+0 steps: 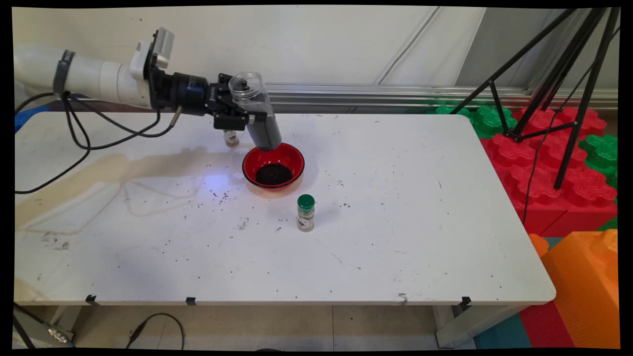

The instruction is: Place the picked object on the table

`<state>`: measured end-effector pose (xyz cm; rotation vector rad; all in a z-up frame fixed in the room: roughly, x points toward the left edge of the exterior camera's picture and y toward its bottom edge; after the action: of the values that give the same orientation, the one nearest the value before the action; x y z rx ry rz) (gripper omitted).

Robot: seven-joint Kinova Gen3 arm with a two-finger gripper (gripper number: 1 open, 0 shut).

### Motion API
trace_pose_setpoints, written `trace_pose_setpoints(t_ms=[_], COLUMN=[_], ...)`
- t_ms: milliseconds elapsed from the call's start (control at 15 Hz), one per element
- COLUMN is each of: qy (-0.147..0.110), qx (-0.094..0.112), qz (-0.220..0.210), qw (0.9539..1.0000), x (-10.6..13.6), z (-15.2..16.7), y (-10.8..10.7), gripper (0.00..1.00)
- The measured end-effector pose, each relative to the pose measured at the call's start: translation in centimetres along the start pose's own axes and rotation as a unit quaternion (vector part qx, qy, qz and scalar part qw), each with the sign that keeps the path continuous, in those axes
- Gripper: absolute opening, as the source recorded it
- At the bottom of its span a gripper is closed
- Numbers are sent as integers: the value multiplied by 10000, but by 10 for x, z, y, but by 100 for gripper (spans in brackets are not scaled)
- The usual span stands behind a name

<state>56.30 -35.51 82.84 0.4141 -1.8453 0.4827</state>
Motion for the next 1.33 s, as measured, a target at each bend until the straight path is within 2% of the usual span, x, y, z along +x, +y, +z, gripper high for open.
trace_pose_setpoints(t_ms=[533,933,1333], qy=[-66,-220,-418], qx=[-321,-584,-748], qz=[-258,-244,-189], qw=[9991,9978,9961], x=[-3,-13,-30], z=[-26,-48,-63], y=[24,46,61], gripper=[0,0,0])
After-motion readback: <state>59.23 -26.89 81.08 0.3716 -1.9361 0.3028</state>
